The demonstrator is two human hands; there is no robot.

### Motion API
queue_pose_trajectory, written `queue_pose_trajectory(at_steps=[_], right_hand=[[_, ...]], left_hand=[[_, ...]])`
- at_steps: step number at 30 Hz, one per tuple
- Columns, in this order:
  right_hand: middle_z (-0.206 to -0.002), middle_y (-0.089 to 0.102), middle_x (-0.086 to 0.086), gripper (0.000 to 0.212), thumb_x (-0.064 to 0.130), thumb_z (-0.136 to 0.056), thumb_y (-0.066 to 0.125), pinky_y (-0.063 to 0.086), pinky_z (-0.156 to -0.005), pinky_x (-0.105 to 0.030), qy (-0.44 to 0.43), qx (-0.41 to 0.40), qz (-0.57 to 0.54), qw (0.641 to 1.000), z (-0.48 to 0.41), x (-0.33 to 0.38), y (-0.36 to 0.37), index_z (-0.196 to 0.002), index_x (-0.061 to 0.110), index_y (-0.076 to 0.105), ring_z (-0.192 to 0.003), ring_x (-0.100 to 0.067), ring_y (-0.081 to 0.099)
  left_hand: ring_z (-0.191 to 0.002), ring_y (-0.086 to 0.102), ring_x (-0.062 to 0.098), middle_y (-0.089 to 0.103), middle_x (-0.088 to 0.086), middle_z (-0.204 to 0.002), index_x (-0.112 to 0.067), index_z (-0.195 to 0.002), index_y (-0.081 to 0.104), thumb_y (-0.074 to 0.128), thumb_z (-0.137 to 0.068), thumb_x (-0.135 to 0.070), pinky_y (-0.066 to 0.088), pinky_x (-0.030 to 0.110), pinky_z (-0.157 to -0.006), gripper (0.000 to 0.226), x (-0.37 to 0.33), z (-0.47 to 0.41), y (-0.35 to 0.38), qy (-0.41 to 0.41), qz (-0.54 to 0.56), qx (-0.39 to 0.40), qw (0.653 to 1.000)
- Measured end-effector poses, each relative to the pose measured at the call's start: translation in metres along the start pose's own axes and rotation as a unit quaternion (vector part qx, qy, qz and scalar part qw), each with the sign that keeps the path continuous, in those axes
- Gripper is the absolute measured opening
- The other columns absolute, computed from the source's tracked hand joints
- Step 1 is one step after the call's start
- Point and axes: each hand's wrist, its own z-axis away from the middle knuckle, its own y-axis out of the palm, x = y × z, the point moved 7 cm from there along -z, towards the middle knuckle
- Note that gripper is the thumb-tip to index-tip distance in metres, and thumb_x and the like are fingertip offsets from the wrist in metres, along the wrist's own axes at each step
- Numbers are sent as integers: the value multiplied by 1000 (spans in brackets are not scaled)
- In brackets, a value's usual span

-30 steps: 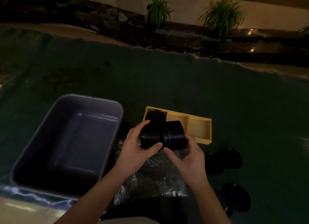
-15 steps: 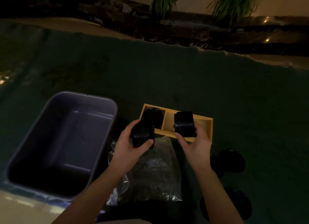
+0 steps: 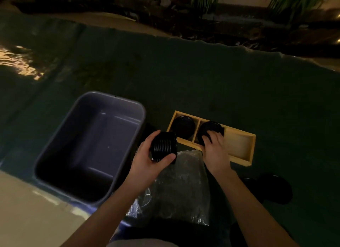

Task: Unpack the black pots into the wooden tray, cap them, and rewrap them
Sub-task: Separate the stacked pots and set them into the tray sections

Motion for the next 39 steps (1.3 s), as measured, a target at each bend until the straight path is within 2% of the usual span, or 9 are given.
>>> queue_pose_trajectory(at_steps=[4, 9, 11, 15, 23, 26, 29, 33, 39], right_hand=[[-161, 40, -14, 52, 20, -96, 65, 4, -127, -46, 0, -4, -57, 998, 11, 4, -4, -146, 9, 52, -155, -29, 25], [-149, 44, 6, 56, 21, -91, 70, 46, -113, -38, 63, -110, -351, 928, 53, 12, -58, -143, 21, 49, -135, -8, 50], [-147, 43, 12, 65, 35, -88, 71, 44, -110, -27, 41, -76, -417, 905, 76, 36, -72, -147, 29, 43, -133, 0, 49], [-157, 29, 17, 89, 47, -81, 78, 24, -112, -3, 8, -15, -423, 906, 107, 79, -76, -154, 33, 28, -147, 5, 27], [-130, 58, 13, 71, 34, -78, 84, 58, -92, -30, 150, -161, -439, 871, 135, 49, -81, -139, 32, 46, -118, -1, 60], [-126, 58, 29, 74, 42, -78, 81, 54, -86, -12, 157, -175, -463, 855, 145, 41, -85, -137, 53, 38, -117, 7, 60], [-125, 61, 16, 69, 28, -79, 86, 47, -82, -3, 158, -204, -456, 852, 151, 34, -84, -137, 31, 47, -114, 10, 59], [-118, 64, 17, 54, 33, -81, 80, 46, -82, -3, 184, -247, -457, 834, 155, 18, -86, -128, 26, 54, -108, 7, 63], [-109, 67, 20, 45, 48, -79, 74, 54, -86, -17, 219, -231, -441, 839, 140, -11, -86, -119, 39, 55, -104, 3, 66]], left_hand=[[-133, 53, 13, 51, -11, -145, -60, -143, 39, 80, -67, -62, 53, 49, -107, 87, 0, 2, 0, 4, 5, 5, 1000], [-132, 54, 12, 52, -10, -145, -59, -143, 39, 82, -67, -62, 54, 47, -106, 87, -2, 1, 2, 18, 13, 13, 1000], [-132, 54, 11, 53, -10, -144, -57, -144, 40, 82, -68, -62, 54, 46, -107, 87, -5, 0, 6, 28, 12, 18, 999], [-135, 51, 9, 51, -9, -146, -48, -148, 38, 81, -72, -61, 52, 47, -108, 88, -17, 2, 28, 63, 4, 61, 996], [-135, 39, -11, 35, -24, -147, -55, -151, 23, 68, -73, -74, 43, 25, -110, 92, -49, 31, 74, 147, -57, 150, 976], [-136, 44, -3, 41, -16, -152, -42, -152, 27, 74, -77, -63, 47, 32, -110, 91, -52, 32, 79, 137, -51, 155, 977], [-126, 51, -5, 50, -18, -139, -42, -138, 36, 77, -82, -52, 56, 25, -98, 70, -55, 33, 86, 149, -62, 156, 974], [-126, 57, 4, 50, -17, -140, -36, -140, 43, 73, -85, -51, 58, 25, -93, 64, -57, 31, 99, 167, -71, 187, 966], [-120, 57, -9, 53, -14, -140, -27, -140, 55, 66, -89, -53, 57, 18, -90, 59, -54, 21, 111, 170, -69, 213, 960]])
